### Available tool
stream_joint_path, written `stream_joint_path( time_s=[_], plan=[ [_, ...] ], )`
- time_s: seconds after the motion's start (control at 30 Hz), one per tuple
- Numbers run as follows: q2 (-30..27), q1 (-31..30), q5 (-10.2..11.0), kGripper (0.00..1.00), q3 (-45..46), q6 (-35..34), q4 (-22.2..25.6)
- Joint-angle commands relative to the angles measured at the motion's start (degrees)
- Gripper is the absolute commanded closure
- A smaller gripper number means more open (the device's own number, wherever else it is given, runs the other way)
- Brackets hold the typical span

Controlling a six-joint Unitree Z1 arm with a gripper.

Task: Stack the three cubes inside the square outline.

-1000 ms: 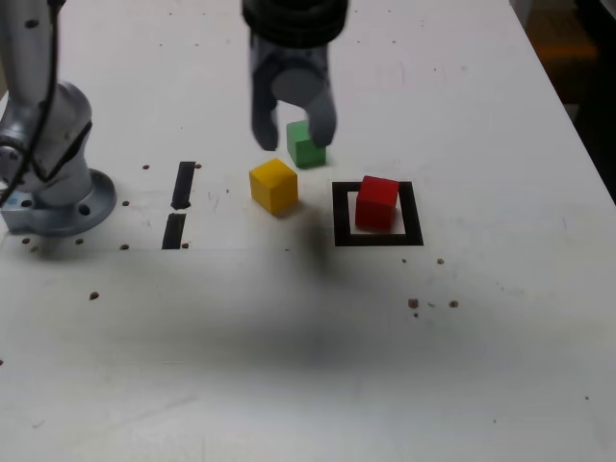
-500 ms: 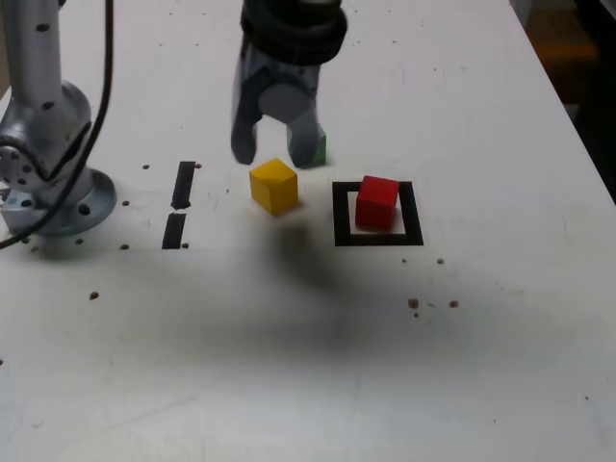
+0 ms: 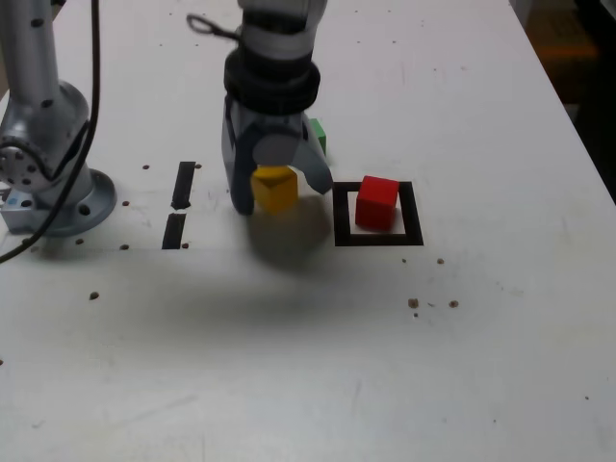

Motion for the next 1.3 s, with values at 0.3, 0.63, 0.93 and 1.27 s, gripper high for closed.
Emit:
stream_joint_path(
  time_s=[0.3, 0.63, 0.93, 1.27],
  plan=[
    [0.9, 1.3, 0.6, 0.05, 1.2, -0.4, -1.0],
    [1.6, 3.8, 2.8, 0.44, 2.3, -0.4, 0.5],
    [2.0, 3.8, 2.5, 0.64, 3.7, -0.4, -4.1],
    [1.5, 3.8, 3.0, 0.82, 1.3, 0.3, -1.1]
  ],
)
